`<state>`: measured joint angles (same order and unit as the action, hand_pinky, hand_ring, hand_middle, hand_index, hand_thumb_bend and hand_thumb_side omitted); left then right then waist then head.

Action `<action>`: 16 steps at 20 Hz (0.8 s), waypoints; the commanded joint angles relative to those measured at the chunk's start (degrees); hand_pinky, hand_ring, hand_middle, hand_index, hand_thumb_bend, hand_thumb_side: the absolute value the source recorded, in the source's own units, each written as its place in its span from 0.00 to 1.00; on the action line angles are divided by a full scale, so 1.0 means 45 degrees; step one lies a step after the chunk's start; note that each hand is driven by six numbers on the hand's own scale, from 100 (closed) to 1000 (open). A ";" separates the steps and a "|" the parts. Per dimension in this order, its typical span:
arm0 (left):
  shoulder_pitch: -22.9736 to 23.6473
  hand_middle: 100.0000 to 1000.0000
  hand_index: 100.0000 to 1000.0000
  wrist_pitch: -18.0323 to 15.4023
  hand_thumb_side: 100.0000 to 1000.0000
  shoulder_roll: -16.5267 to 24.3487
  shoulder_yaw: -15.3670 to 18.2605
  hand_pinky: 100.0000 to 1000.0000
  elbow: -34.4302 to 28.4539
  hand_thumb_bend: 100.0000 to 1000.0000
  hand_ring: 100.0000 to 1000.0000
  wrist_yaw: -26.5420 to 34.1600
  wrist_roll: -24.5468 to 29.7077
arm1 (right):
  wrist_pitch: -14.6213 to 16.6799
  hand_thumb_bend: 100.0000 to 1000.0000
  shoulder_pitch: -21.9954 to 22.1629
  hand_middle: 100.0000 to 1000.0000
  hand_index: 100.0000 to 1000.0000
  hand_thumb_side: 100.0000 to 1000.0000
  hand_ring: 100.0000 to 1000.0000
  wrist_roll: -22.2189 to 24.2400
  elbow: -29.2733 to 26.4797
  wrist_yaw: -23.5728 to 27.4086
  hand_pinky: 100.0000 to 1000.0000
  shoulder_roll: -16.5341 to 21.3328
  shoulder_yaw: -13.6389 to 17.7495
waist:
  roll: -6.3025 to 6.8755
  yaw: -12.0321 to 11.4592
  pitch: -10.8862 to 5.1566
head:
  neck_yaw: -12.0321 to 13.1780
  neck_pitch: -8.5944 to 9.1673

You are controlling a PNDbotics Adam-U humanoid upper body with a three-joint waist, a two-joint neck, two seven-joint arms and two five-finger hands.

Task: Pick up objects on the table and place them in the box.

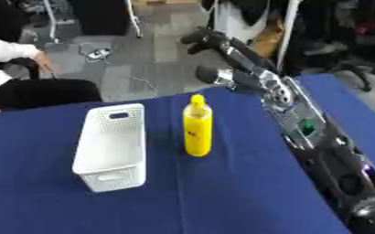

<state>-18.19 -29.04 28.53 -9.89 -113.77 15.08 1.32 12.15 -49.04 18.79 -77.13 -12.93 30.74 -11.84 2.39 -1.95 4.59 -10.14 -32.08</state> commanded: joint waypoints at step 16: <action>-0.0332 0.90 0.85 0.0025 0.70 -0.0079 0.0005 0.62 -0.0182 0.21 0.76 0.0149 0.0268 | 0.0816 1.00 -0.0573 0.88 0.88 0.93 0.80 -0.0512 0.3449 -0.2479 1.00 -0.0774 0.1083 | 0.0017 -0.0207 0.0035 | -0.0330 0.0456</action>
<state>-18.82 -28.90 27.73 -10.05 -113.77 15.41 2.38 15.68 -50.66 16.36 -61.59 -23.58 26.66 -7.60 2.47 -2.83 5.36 -11.18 -30.56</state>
